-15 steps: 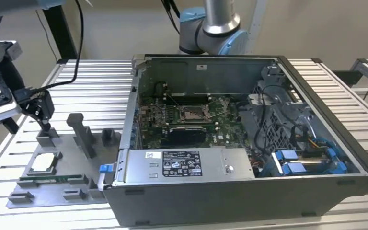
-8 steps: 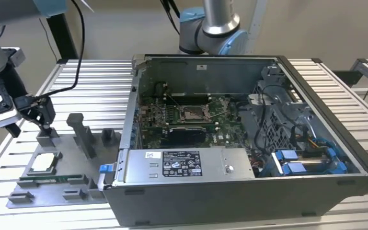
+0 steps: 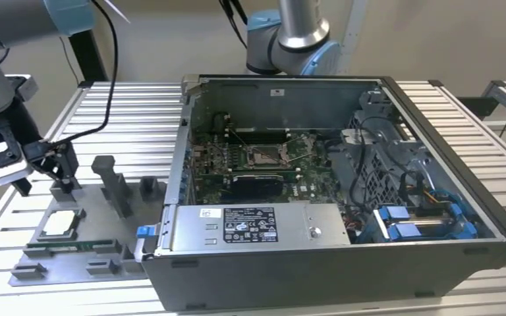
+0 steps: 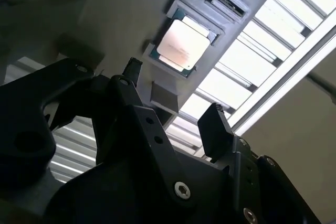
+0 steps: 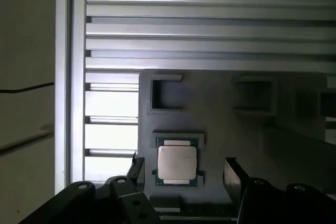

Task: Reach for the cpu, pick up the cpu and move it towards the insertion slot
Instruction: 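Pick up the cpu and move it towards the insertion slot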

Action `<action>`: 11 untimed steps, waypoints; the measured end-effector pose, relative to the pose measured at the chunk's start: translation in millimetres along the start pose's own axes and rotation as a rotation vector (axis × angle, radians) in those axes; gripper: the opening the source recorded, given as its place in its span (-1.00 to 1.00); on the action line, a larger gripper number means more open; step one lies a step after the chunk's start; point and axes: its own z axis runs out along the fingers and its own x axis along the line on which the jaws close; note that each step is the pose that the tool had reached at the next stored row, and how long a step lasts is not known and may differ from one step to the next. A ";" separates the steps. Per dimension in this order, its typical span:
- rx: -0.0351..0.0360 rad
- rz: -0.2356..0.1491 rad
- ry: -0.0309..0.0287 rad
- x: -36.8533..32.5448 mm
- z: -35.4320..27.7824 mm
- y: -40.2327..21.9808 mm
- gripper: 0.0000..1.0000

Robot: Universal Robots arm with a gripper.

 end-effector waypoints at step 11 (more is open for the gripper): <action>0.0000 0.000 -0.0001 0.0 18.6 -5.5 1.00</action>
